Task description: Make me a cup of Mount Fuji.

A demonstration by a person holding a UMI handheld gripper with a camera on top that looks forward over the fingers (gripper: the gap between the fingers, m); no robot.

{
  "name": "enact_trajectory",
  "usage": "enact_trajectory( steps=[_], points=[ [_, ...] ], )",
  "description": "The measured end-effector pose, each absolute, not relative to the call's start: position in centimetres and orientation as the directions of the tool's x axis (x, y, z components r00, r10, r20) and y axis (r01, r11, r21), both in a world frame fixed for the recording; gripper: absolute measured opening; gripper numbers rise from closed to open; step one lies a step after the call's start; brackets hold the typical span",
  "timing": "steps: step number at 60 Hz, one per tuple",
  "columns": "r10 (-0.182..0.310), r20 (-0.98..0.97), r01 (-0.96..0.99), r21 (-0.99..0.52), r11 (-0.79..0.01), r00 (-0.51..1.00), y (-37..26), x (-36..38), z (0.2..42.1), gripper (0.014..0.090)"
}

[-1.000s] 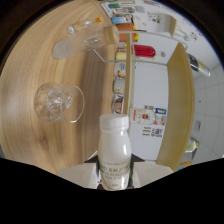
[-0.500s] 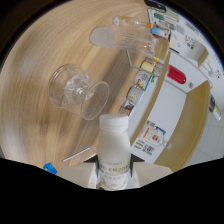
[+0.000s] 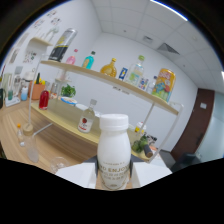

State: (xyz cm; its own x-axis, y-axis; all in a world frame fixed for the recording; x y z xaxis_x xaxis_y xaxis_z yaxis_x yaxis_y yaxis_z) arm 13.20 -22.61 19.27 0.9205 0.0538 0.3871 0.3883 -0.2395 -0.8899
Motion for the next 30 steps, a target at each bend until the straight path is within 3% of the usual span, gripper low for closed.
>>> enact_trajectory(
  steps=[8, 14, 30],
  points=[
    [-0.013, 0.101, 0.093, -0.949, -0.301, 0.995, -22.0, 14.9, 14.7, 0.0488],
    [-0.020, 0.026, 0.017, -0.940, -0.342, 0.999, -21.1, 15.5, 10.8, 0.0488],
    [0.031, -0.046, -0.031, -0.925, -0.379, 0.998, -19.8, 14.5, 6.6, 0.0493]
  ],
)
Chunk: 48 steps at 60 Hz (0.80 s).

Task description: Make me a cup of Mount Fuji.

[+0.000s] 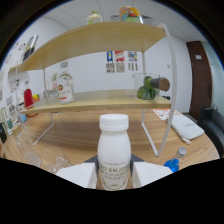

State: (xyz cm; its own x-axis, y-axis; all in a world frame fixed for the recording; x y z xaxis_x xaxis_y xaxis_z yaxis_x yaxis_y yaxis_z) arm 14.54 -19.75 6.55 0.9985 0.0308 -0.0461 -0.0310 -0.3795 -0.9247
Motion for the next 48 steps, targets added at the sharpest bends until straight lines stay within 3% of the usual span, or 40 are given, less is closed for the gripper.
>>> enact_trajectory(
  steps=[13, 26, 29, 39, 48],
  points=[
    [0.054, -0.044, -0.020, -0.922, -0.386, 0.998, -20.2, 14.3, 6.0, 0.0504],
    [0.037, -0.030, -0.011, -0.902, -0.431, 0.999, -21.8, 14.5, 5.4, 0.0513],
    [0.024, -0.015, -0.003, -0.896, -0.445, 1.000, -22.1, 14.7, 5.6, 0.0548],
    [-0.059, -0.005, -0.032, -0.889, -0.458, 0.998, -23.8, 15.2, 8.5, 0.0820],
    [-0.112, 0.012, -0.047, -0.861, -0.506, 0.994, -27.0, 14.3, 11.2, 0.0848]
  ],
)
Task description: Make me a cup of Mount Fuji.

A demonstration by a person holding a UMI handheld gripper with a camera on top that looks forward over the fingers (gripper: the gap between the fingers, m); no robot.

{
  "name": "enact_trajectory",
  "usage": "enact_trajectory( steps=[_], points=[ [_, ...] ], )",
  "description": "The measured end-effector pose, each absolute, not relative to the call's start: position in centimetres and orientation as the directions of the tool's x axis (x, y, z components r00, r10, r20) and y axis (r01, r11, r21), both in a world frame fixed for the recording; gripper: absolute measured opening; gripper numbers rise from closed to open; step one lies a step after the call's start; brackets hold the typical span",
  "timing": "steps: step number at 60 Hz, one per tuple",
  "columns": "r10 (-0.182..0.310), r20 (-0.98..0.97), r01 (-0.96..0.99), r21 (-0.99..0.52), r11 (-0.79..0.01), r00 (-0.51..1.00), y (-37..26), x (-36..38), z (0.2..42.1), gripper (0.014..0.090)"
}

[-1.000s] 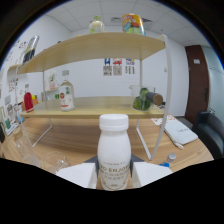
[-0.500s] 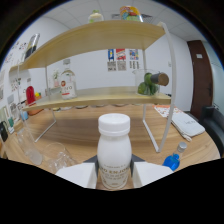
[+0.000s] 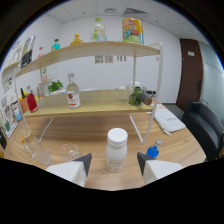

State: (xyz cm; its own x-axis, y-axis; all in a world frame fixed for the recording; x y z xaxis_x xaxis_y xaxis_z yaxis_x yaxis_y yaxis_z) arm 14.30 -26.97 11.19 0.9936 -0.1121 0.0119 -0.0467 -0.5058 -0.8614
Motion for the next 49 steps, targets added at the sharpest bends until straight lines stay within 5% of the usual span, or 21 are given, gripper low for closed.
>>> enact_trajectory(
  steps=[23, 48, 49],
  points=[
    [-0.125, 0.021, -0.055, -0.818, -0.573, 0.992, -33.5, 7.1, 14.7, 0.0857],
    [-0.072, 0.010, -0.035, -0.804, -0.594, 0.997, -34.3, 2.5, 14.5, 0.0860],
    [-0.072, 0.011, -0.034, -0.804, -0.594, 0.997, -34.3, 2.5, 14.5, 0.0819]
  ],
)
